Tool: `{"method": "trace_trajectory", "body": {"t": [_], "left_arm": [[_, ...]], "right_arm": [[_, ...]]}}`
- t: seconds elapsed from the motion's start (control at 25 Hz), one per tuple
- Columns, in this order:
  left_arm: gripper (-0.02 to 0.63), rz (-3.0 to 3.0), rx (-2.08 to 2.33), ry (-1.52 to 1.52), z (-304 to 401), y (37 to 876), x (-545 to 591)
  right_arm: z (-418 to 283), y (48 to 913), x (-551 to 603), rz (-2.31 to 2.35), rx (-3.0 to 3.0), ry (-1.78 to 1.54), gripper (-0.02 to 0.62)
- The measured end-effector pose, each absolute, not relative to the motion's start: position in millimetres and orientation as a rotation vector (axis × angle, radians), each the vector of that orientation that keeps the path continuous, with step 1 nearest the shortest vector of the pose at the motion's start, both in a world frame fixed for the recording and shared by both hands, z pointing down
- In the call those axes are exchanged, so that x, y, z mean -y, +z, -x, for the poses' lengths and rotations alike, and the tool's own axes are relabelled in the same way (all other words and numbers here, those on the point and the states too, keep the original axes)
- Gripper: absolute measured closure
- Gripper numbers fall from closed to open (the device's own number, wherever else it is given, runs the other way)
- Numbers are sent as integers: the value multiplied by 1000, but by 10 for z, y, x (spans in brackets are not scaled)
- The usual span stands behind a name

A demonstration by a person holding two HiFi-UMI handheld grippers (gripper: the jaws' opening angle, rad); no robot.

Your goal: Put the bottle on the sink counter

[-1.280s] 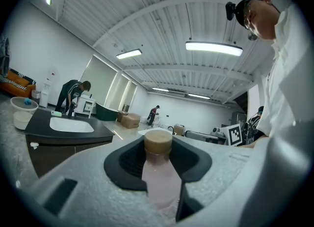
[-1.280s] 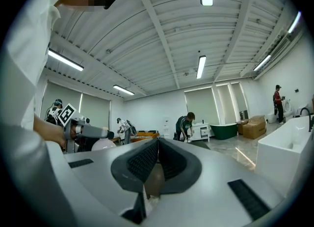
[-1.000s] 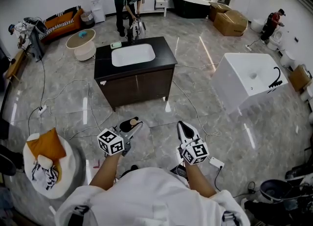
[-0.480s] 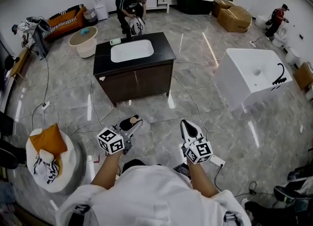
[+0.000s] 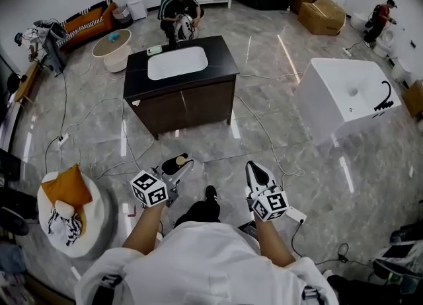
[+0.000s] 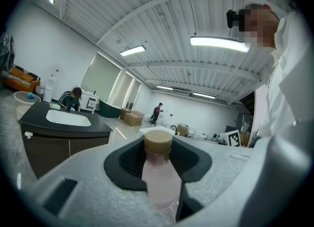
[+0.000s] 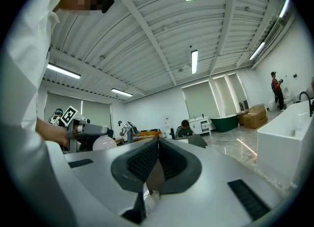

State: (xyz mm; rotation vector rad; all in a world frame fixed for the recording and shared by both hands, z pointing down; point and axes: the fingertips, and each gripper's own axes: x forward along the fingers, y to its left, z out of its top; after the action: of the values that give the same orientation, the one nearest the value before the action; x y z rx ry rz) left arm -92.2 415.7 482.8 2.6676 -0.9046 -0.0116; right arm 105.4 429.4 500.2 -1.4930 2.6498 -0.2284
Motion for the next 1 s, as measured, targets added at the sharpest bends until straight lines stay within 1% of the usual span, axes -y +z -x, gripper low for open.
{"method": "trace_trajectory", "body": {"t": [0.2,0.48,1.0], "left_arm": [[468,-2650,884,-8,888,4953,-3736],[466,-2653,878,-17,847,4960,-2916],[468,-2663,856,-75,866,4975,-1542]], "right_arm": [[-1076,5066,-3904,1513,-2674,-241,580],[-1075,5106,-3078,1503,-2731,-277,580],[-1092,4830,-1937,1528,-2782,-202,580]]}}
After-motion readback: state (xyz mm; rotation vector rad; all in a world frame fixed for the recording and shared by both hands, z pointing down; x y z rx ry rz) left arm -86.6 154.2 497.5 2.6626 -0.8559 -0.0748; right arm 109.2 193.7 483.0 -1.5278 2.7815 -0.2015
